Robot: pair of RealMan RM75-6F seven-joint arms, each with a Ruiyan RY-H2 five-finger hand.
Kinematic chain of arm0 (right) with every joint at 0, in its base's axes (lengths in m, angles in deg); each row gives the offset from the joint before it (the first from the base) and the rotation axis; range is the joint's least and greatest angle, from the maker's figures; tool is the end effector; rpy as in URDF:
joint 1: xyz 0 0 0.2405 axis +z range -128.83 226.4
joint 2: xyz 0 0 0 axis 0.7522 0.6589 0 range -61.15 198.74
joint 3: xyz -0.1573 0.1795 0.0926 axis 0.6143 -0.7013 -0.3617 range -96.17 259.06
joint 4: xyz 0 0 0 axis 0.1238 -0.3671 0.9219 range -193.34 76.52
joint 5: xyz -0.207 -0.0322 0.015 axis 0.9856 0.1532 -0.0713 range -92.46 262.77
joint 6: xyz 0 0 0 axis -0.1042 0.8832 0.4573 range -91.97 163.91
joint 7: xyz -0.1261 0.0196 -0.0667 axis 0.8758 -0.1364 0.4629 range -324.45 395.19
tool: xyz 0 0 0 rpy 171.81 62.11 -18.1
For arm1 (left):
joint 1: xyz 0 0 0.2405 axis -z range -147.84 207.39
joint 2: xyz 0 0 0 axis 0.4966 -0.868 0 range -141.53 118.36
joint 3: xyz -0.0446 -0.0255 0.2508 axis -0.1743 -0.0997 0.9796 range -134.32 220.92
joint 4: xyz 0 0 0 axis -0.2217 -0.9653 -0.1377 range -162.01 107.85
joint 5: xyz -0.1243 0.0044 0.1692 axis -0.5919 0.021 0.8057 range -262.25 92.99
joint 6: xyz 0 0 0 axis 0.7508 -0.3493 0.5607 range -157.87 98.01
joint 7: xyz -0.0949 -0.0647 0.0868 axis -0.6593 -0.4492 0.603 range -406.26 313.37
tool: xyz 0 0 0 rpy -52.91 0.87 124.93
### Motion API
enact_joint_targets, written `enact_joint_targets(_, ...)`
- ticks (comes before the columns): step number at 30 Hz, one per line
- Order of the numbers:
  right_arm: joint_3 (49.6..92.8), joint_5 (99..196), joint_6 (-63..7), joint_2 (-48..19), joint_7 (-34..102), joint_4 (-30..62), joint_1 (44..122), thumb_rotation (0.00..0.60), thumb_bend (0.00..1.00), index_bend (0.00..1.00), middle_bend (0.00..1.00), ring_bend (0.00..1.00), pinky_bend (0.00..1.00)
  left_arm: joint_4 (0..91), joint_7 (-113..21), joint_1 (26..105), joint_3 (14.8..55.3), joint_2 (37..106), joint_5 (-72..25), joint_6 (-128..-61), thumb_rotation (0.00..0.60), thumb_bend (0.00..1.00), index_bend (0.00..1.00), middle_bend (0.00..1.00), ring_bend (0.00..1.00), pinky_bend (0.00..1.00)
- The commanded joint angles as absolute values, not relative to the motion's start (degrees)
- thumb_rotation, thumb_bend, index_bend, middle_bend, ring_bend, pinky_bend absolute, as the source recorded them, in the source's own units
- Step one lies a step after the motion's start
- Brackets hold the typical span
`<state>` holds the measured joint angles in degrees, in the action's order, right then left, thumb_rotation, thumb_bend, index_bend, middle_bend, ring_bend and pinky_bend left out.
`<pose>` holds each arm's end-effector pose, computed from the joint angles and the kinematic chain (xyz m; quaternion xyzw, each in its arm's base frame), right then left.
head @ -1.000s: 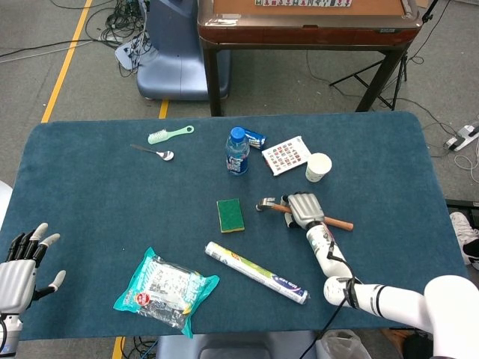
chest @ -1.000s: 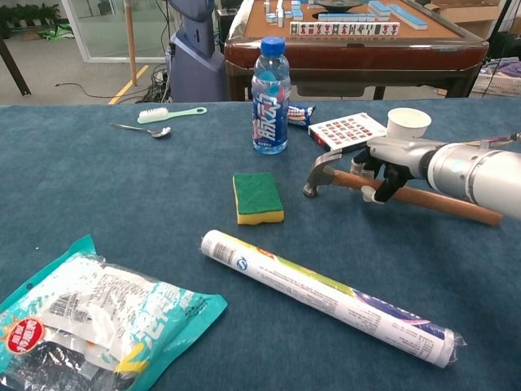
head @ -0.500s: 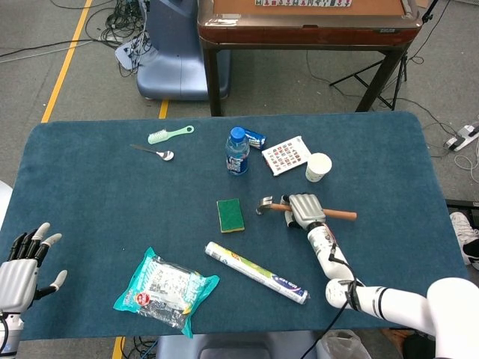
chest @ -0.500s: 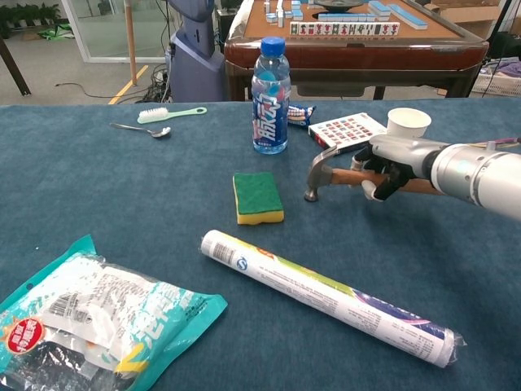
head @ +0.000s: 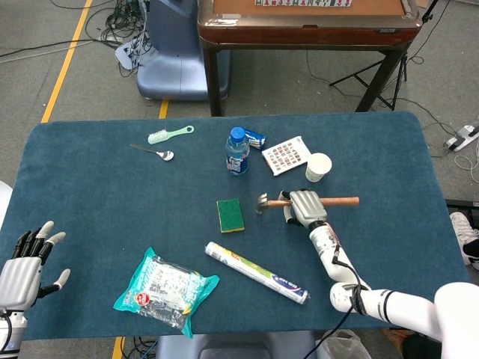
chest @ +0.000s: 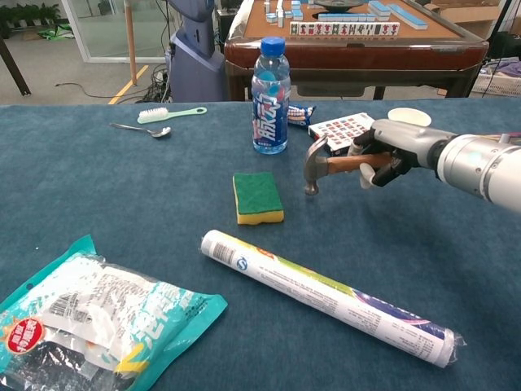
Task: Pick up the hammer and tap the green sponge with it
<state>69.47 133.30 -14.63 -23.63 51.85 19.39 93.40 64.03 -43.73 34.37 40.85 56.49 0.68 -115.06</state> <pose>-0.1737 -0.3666 -0.0315 0.6755 -0.4975 0.3359 0.4282 -0.3118 0.1779 0.1384 -0.5918 -0.3942 -0.3837 0.5892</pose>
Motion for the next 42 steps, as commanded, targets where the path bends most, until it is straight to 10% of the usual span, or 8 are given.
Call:
enact_joint_targets(1, 69.19, 134.19, -14.23, -23.17, 50.96, 19.60, 93.29, 0.600, 0.91, 0.55, 0.66, 0.47, 0.33, 64.17, -43.53, 34.43, 40.86, 56.44, 0.66, -114.98, 0.600, 0.25, 0.20, 0.04, 0.01, 0.01)
enact_joint_targets(18, 67.23, 139.65, -11.04, -18.48, 46.09, 24.72, 94.55, 0.600, 1.00, 0.65, 0.77, 0.70, 0.81, 65.67, -42.78, 33.91, 41.06, 55.82, 0.65, -115.85, 0.600, 0.25, 0.20, 0.04, 0.01, 0.01)
enact_joint_targets(42, 68.41, 146.86, -14.76, -22.28, 46.91, 23.49, 96.60, 0.600, 1.00, 0.66, 0.80, 0.73, 0.83, 65.94, -42.46, 32.61, 41.54, 55.55, 1.03, -117.44, 0.600, 0.25, 0.20, 0.04, 0.01, 0.01)
